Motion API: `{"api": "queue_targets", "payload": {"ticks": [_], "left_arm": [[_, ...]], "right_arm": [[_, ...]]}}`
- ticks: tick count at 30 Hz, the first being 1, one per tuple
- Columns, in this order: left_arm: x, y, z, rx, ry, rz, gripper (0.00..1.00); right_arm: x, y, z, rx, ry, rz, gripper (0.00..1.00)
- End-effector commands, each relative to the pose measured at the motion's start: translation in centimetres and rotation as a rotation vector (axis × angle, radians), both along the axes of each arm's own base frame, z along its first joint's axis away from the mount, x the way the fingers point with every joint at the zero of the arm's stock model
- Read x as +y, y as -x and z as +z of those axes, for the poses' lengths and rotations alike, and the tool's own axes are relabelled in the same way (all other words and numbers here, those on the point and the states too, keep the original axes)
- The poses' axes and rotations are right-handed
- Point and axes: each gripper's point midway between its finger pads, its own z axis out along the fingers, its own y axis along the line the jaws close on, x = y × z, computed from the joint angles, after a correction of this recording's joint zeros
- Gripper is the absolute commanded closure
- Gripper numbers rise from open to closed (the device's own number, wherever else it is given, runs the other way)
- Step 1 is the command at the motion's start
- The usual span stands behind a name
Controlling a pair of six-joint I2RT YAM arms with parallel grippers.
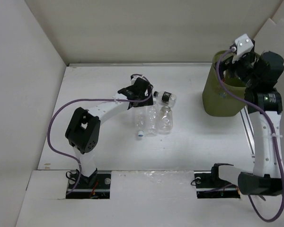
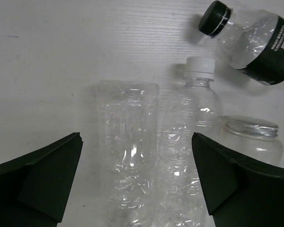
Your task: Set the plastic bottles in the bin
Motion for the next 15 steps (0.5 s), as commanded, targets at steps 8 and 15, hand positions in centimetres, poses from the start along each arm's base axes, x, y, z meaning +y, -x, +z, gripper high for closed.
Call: {"api": "queue_targets", "payload": {"ticks": [8, 15], "left_arm": [[0.7, 0.9, -5.2, 0.09, -0.01, 0.013, 0.09], [1.7, 0.8, -9.2, 0.165, -0.064, 0.081, 0.44]], "right_arm": [[2.7, 3.2, -1.8, -0.044, 0.016, 0.068, 0.0], [5.3, 4.8, -0.9, -0.057, 0.031, 0.155, 0.0]]}}
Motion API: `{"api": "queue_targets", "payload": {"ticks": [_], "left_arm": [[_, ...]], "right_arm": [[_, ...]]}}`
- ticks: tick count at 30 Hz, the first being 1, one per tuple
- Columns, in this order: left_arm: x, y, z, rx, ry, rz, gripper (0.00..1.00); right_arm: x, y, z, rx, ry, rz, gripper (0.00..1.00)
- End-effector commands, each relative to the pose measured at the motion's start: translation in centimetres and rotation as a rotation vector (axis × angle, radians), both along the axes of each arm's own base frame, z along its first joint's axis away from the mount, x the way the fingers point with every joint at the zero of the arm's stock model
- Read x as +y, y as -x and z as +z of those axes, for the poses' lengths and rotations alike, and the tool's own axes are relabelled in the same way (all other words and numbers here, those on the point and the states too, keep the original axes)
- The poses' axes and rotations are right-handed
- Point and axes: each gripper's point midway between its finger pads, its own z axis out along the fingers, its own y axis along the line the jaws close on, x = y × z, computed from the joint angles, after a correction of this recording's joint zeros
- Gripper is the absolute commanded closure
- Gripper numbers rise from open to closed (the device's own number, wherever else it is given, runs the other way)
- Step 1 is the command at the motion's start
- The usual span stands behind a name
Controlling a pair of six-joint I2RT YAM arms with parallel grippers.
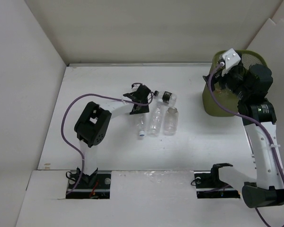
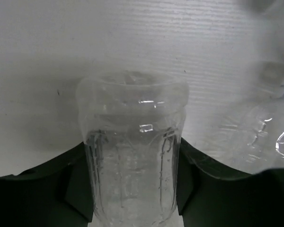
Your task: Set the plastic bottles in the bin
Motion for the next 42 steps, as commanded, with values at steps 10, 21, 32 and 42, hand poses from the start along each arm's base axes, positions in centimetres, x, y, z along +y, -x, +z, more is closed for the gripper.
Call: {"api": "queue_targets", "payload": {"ticks": [10, 21, 32, 42], "left_arm": [[6.2, -3.3, 12.4, -0.29, 0.058, 0.281, 1.0], [3.2, 1.2, 38.0, -1.021, 0.481, -0.134, 1.0], [0.6, 7.3, 42.3, -1.187, 0.601, -0.475, 1.0], [-0.1, 11.3, 44.6, -1.237, 0.738, -0.608, 1.0]], "right_arm": [[14.0, 5.1, -1.6, -0.102, -0.076, 0.557, 0.0], [23.7, 7.8, -1.7, -0.097, -0.355, 0.904, 0.0], [28.8, 9.0, 1.8, -0.107, -0.549, 1.041, 0.0], [32.7, 8.1, -0.1, -0.047, -0.599, 1.063, 0.0]]}}
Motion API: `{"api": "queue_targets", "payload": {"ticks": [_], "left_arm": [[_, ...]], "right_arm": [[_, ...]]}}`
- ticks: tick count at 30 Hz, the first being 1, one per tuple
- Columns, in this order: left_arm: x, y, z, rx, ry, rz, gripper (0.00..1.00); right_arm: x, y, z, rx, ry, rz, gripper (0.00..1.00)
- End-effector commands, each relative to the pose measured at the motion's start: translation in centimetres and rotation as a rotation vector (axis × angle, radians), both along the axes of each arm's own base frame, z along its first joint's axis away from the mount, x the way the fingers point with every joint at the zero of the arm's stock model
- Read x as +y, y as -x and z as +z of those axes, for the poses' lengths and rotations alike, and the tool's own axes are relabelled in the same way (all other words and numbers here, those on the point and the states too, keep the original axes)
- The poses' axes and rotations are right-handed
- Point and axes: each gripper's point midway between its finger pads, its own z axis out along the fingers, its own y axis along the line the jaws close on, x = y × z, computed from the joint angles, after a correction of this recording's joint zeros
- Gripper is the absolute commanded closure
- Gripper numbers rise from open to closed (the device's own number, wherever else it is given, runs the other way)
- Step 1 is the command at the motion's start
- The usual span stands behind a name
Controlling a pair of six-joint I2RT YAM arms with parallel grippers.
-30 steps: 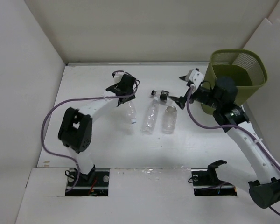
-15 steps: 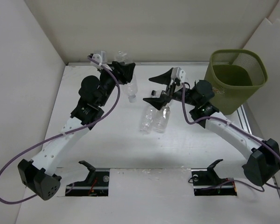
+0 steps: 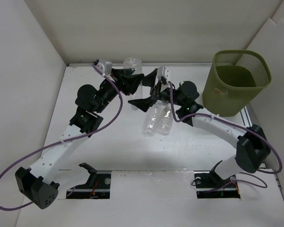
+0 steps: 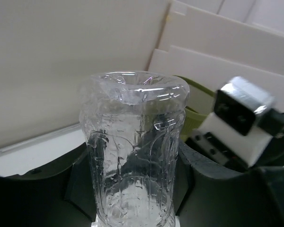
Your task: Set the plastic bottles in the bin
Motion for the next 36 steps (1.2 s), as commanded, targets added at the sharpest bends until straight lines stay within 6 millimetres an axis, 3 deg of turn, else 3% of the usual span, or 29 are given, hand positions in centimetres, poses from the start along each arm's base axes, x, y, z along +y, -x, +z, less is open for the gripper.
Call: {"api": "queue_targets", "payload": {"ticks": [1, 4, 5, 6, 7, 8, 9, 11, 13, 14, 16, 17, 19, 20, 21, 23, 24, 29, 31, 33, 34, 35, 36], "left_arm": [[-0.7, 2.9, 3.4, -0.106, 0.066, -0.121, 1.0], [-0.9, 3.1, 3.4, -0.102, 0.068, -0.134, 1.0], [-1.0, 3.2, 3.4, -0.103, 0.065, -0.142, 1.0], [-0.9, 3.0, 3.2, -0.087, 0.06, -0.134, 1.0], [-0.7, 2.9, 3.6, -0.09, 0.057, -0.119, 0.88], [-0.4, 2.4, 3.2, -0.067, 0.058, -0.089, 0.58], [0.1, 1.2, 3.1, -0.012, 0.061, -0.03, 0.01], [2.2, -1.2, 3.0, 0.074, 0.088, 0.141, 0.0], [4.3, -2.7, 2.7, 0.157, 0.107, 0.28, 0.0], [4.7, -3.3, 2.3, 0.182, 0.099, 0.318, 0.0], [5.5, -4.5, 0.7, 0.273, 0.066, 0.4, 0.0], [5.9, -5.0, 0.0, 0.301, 0.048, 0.441, 0.0], [5.6, -6.2, -2.6, 0.373, -0.003, 0.471, 0.0], [5.3, -6.3, -3.5, 0.401, -0.034, 0.465, 0.0], [5.1, -6.5, -4.3, 0.426, -0.041, 0.466, 0.0], [4.2, -6.8, -6.8, 0.488, -0.072, 0.443, 0.0], [4.0, -6.8, -7.4, 0.502, -0.074, 0.434, 0.0], [2.0, -7.4, -12.4, 0.609, -0.157, 0.391, 0.0], [0.8, -7.1, -13.5, 0.64, -0.193, 0.356, 0.0], [-1.1, -6.8, -15.2, 0.686, -0.256, 0.327, 0.0], [-2.3, -6.9, -16.8, 0.707, -0.311, 0.319, 0.0], [-2.2, -6.8, -16.4, 0.702, -0.319, 0.319, 0.0], [-3.0, -7.1, -18.4, 0.739, -0.363, 0.316, 0.0]], "right_arm": [[1.4, 1.0, 3.1, -0.051, -0.087, 0.048, 0.0], [2.1, 0.1, 3.3, -0.047, -0.102, 0.041, 0.0], [2.3, -0.1, 2.9, -0.037, -0.103, 0.045, 0.08], [2.2, 0.2, 3.5, -0.055, -0.114, 0.054, 0.42], [2.2, 0.2, 3.5, -0.056, -0.114, 0.054, 0.79], [2.2, 0.0, 3.8, -0.049, -0.114, 0.046, 1.0], [1.6, -0.7, 3.8, -0.059, -0.1, 0.019, 1.0], [-0.9, -3.7, 3.3, -0.042, -0.052, -0.083, 1.0], [-4.1, -5.1, 3.8, -0.06, -0.018, -0.154, 1.0], [-7.7, -7.9, 4.0, -0.061, -0.003, -0.257, 1.0], [-12.4, -9.4, 5.6, -0.115, 0.042, -0.38, 1.0], [-16.6, -11.7, 4.7, -0.071, 0.103, -0.486, 1.0], [-21.2, -12.7, 6.5, -0.121, 0.136, -0.589, 1.0], [-23.3, -13.1, 6.5, -0.118, 0.147, -0.625, 1.0], [-27.7, -14.0, 6.8, -0.122, 0.156, -0.721, 1.0], [-31.0, -14.4, 7.2, -0.123, 0.168, -0.784, 1.0], [-34.3, -14.8, 6.9, -0.106, 0.18, -0.856, 1.0], [-42.5, -14.5, 6.1, -0.058, 0.206, -1.027, 0.96], [-45.0, -14.5, 5.1, -0.021, 0.211, -1.081, 0.66], [-46.4, -15.2, 3.5, 0.029, 0.217, -1.115, 0.1], [-46.8, -15.3, 2.9, 0.054, 0.222, -1.135, 0.05], [-47.3, -15.2, 2.9, 0.055, 0.222, -1.148, 0.0], [-47.3, -15.2, 2.9, 0.055, 0.222, -1.148, 0.0]]}}
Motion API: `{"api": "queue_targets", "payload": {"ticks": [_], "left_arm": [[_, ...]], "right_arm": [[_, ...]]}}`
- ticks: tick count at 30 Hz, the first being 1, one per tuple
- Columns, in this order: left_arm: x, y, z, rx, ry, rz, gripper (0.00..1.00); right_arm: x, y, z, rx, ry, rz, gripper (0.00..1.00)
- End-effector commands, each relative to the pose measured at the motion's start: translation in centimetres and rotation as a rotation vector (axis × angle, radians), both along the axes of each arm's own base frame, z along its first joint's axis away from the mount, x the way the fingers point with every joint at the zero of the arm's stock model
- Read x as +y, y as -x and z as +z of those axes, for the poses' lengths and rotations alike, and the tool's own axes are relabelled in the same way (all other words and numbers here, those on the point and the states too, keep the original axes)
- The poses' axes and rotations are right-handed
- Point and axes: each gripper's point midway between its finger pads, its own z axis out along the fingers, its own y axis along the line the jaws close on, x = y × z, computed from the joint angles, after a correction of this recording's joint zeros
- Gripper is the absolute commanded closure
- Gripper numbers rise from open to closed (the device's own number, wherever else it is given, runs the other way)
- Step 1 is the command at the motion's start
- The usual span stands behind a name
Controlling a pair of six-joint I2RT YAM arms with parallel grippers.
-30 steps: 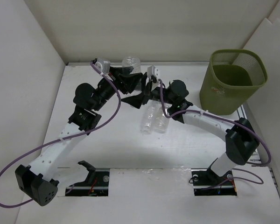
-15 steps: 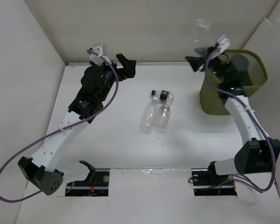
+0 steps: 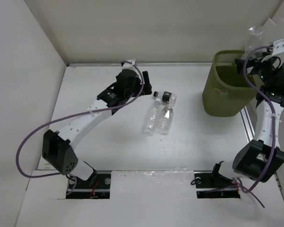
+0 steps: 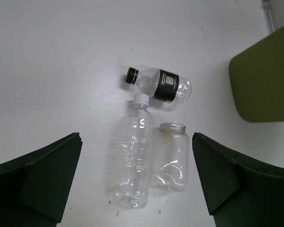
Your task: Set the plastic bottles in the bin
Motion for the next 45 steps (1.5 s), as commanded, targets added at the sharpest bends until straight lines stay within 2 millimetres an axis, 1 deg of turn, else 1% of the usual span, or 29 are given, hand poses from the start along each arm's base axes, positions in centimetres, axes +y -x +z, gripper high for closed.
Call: {"api": "queue_targets", "payload": {"ticks": [1, 3, 4, 6, 7, 8, 10, 11, 12, 13, 14, 16, 17, 19, 21, 24, 29, 30, 32, 33, 34, 35, 36, 37, 38, 41, 42, 43, 45], "left_arm": [[-2.5, 0.6, -1.4, 0.071, -0.057, -0.062, 0.0], [-3.0, 0.3, -3.5, 0.117, -0.085, -0.073, 0.0], [-3.2, 0.1, -5.7, 0.161, -0.119, -0.073, 0.0], [-3.6, -0.1, -7.9, 0.201, -0.15, -0.088, 0.0], [-3.9, -0.5, -9.8, 0.23, -0.185, -0.094, 0.0], [-4.3, -0.7, -10.5, 0.249, -0.191, -0.103, 0.0], [-4.9, -0.7, -12.3, 0.28, -0.218, -0.145, 0.0], [-5.1, -1.0, -13.5, 0.3, -0.232, -0.145, 0.0], [-5.6, -1.3, -13.7, 0.3, -0.225, -0.153, 0.0], [-5.5, -1.3, -14.3, 0.307, -0.239, -0.158, 0.0], [-5.7, -1.2, -15.3, 0.329, -0.247, -0.166, 0.0], [-6.3, -1.3, -15.8, 0.337, -0.235, -0.185, 0.0], [-6.5, -1.1, -15.8, 0.341, -0.229, -0.194, 0.0], [-7.1, -1.3, -16.7, 0.34, -0.231, -0.203, 0.0], [-7.0, -1.0, -18.5, 0.377, -0.256, -0.202, 0.02], [-6.6, -1.1, -20.0, 0.4, -0.277, -0.179, 0.04], [-5.7, -0.9, -23.2, 0.462, -0.325, -0.127, 0.14], [-4.9, -1.1, -23.7, 0.479, -0.333, -0.099, 0.14], [-4.0, -1.1, -24.5, 0.493, -0.35, -0.08, 0.24], [-3.5, -1.0, -24.9, 0.495, -0.369, -0.065, 0.33], [-3.2, -1.0, -25.0, 0.501, -0.375, -0.05, 0.45], [-2.1, -1.5, -24.5, 0.495, -0.373, -0.022, 0.7], [-1.4, -0.7, -24.6, 0.52, -0.375, 0.011, 0.83], [-0.4, -1.3, -23.9, 0.506, -0.368, 0.052, 0.91], [-0.3, -1.4, -21.5, 0.465, -0.337, 0.066, 0.95], [1.8, -1.5, -18.0, 0.398, -0.321, 0.156, 1.0], [2.1, -1.8, -14.7, 0.333, -0.279, 0.182, 1.0], [2.4, -2.2, -12.8, 0.288, -0.262, 0.204, 1.0], [3.1, -3.2, -8.7, 0.173, -0.211, 0.258, 1.0]], "right_arm": [[-0.1, 0.3, -0.2, 0.019, 0.009, 0.0, 0.0], [-0.6, 0.7, 0.3, 0.026, 0.025, -0.049, 0.0], [-0.9, 1.0, 0.4, 0.032, 0.051, -0.069, 0.0], [1.0, 1.9, 0.6, 0.061, 0.074, -0.081, 0.0], [1.7, 2.4, 0.6, 0.069, 0.094, -0.088, 0.0], [2.7, 3.4, 0.6, 0.084, 0.136, -0.094, 0.0], [4.9, 4.0, 0.0, 0.092, 0.163, -0.066, 0.0], [5.9, 5.0, 0.5, 0.069, 0.178, -0.048, 0.0], [7.3, 5.3, 0.2, 0.061, 0.181, -0.015, 0.0], [8.0, 5.5, -1.3, 0.085, 0.175, 0.012, 0.0], [8.5, 5.7, -1.8, 0.088, 0.185, 0.024, 0.0], [9.9, 6.3, -1.9, 0.071, 0.198, 0.075, 0.0], [10.5, 6.3, -3.1, 0.094, 0.192, 0.1, 0.0], [11.2, 6.8, -3.1, 0.078, 0.204, 0.122, 0.0], [11.8, 7.2, -3.1, 0.073, 0.205, 0.143, 0.0], [12.3, 7.8, -3.2, 0.065, 0.207, 0.153, 0.0], [13.3, 8.9, -3.0, 0.047, 0.212, 0.194, 0.0], [13.5, 9.2, -2.7, 0.035, 0.215, 0.207, 0.0], [13.9, 9.6, -2.9, 0.034, 0.215, 0.225, 0.0], [14.8, 10.0, -3.1, 0.031, 0.216, 0.257, 0.0], [15.2, 10.1, -3.1, 0.025, 0.224, 0.272, 0.0], [15.9, 10.5, -3.3, 0.023, 0.225, 0.293, 0.0], [16.8, 10.7, -3.2, 0.013, 0.239, 0.321, 0.0], [18.8, 11.0, -3.7, 0.012, 0.248, 0.369, 0.0], [19.9, 11.2, -4.2, 0.012, 0.261, 0.396, 0.0], [23.9, 11.5, -5.5, 0.001, 0.282, 0.505, 0.0], [24.7, 11.8, -5.6, -0.012, 0.27, 0.534, 0.0], [25.8, 11.5, -5.1, -0.041, 0.226, 0.566, 0.0], [28.6, 12.5, -5.5, -0.062, 0.17, 0.687, 0.0]]}}
